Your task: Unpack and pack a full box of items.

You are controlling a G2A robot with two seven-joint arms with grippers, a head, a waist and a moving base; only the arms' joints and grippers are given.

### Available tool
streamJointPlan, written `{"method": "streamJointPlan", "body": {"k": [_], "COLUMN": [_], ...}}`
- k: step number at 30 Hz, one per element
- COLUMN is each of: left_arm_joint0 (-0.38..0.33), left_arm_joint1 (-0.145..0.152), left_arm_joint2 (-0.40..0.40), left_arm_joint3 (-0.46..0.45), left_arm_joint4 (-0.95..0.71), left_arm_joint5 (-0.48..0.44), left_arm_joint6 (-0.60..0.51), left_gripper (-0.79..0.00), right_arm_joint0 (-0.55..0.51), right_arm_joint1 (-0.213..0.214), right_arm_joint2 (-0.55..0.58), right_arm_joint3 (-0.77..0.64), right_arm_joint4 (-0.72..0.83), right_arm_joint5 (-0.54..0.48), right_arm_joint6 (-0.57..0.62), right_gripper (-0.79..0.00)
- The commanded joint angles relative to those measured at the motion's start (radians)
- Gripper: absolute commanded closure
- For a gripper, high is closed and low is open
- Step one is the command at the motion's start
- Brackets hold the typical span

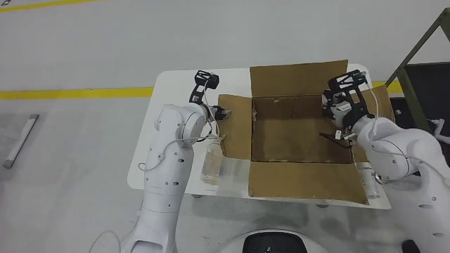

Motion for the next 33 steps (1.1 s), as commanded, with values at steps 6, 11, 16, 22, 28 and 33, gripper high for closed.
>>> {"method": "streamJointPlan", "body": {"k": [6, 11, 16, 22, 28, 33], "left_arm_joint0": [0.0, 0.0, 0.0, 0.035, 0.059, 0.092], "left_arm_joint1": [0.0, 0.0, 0.0, 0.009, 0.021, 0.036], "left_arm_joint2": [0.0, 0.0, 0.0, -0.009, -0.049, -0.137], "left_arm_joint3": [0.0, 0.0, 0.0, -0.097, -0.174, -0.255], "left_arm_joint4": [0.0, 0.0, 0.0, 0.012, -0.004, -0.05], "left_arm_joint5": [0.0, 0.0, 0.0, -0.037, -0.052, -0.034], "left_arm_joint6": [0.0, 0.0, 0.0, 0.115, 0.085, 0.063], "left_gripper": [-0.785, -0.785, -0.785, -0.785, -0.785, -0.785], "right_arm_joint0": [-0.094, -0.126, -0.126, -0.146, -0.156, -0.146], "right_arm_joint1": [0.013, 0.016, 0.016, 0.009, 0.01, 0.012], "right_arm_joint2": [0.113, 0.11, 0.11, 0.113, 0.102, 0.09], "right_arm_joint3": [-0.132, -0.177, -0.177, -0.149, -0.153, -0.149], "right_arm_joint4": [-0.071, -0.185, -0.185, -0.149, -0.187, -0.196], "right_arm_joint5": [-0.093, -0.068, -0.068, 0.019, 0.019, -0.005], "right_arm_joint6": [-0.183, -0.218, -0.218, -0.248, -0.226, -0.205], "right_gripper": [0.0, 0.0, 0.0, 0.0, 0.0, 0.0]}}
